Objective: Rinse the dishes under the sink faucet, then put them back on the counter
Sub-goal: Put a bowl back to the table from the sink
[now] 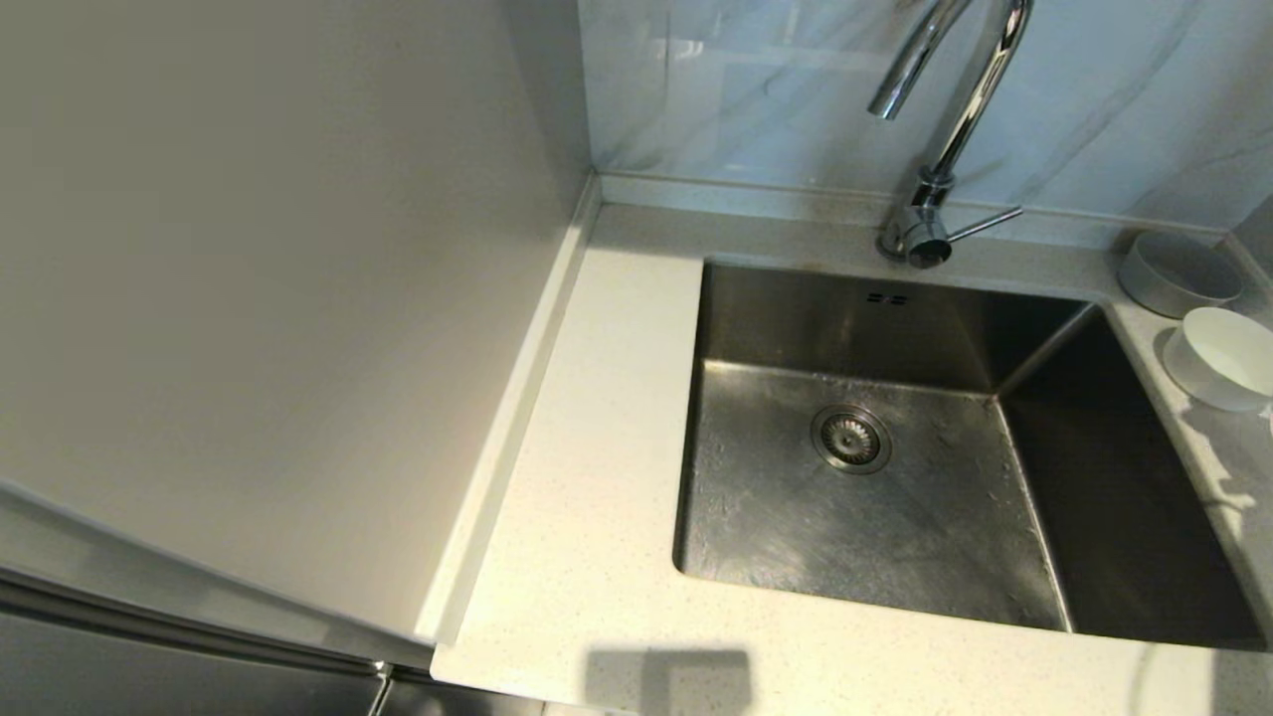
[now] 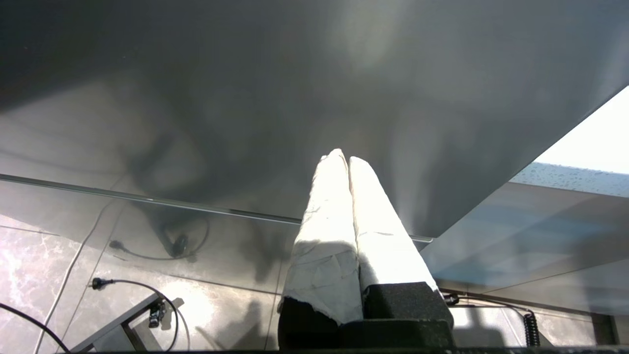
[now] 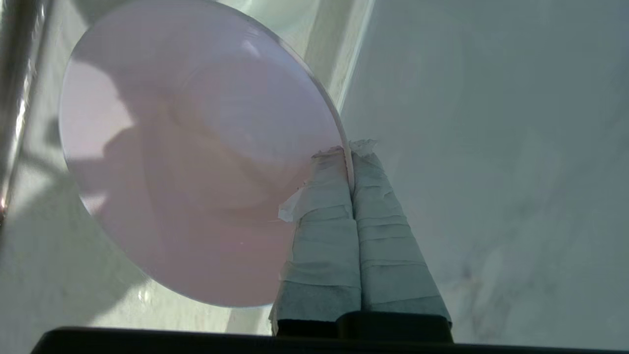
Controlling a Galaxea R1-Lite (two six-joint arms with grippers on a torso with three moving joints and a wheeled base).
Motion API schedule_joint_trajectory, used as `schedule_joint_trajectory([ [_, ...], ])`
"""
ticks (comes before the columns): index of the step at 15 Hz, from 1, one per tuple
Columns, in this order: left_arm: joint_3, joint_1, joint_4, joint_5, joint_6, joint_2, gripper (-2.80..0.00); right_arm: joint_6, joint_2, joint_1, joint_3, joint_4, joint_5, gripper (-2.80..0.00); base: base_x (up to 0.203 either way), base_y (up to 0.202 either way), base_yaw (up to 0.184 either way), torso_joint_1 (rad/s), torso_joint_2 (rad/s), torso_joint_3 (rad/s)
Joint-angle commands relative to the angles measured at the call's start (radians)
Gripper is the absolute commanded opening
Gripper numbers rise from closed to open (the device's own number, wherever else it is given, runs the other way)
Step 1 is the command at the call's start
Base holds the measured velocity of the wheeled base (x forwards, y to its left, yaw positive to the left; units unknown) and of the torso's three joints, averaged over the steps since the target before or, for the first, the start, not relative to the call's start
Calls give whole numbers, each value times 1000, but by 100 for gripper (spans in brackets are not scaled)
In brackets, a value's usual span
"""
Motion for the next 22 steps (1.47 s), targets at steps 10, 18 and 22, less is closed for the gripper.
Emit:
schedule_joint_trajectory([
  [10,0,0,0,0,-1,-3,-280,-74,60,-74,12,171,128,-280,0,0,0,0,0,0],
  [18,0,0,0,0,-1,-3,-280,-81,158,-73,4,30,125,-280,0,0,0,0,0,0],
  [22,0,0,0,0,-1,-3,-280,-68,158,-73,-6,-7,135,0,0,0,0,0,0,0],
])
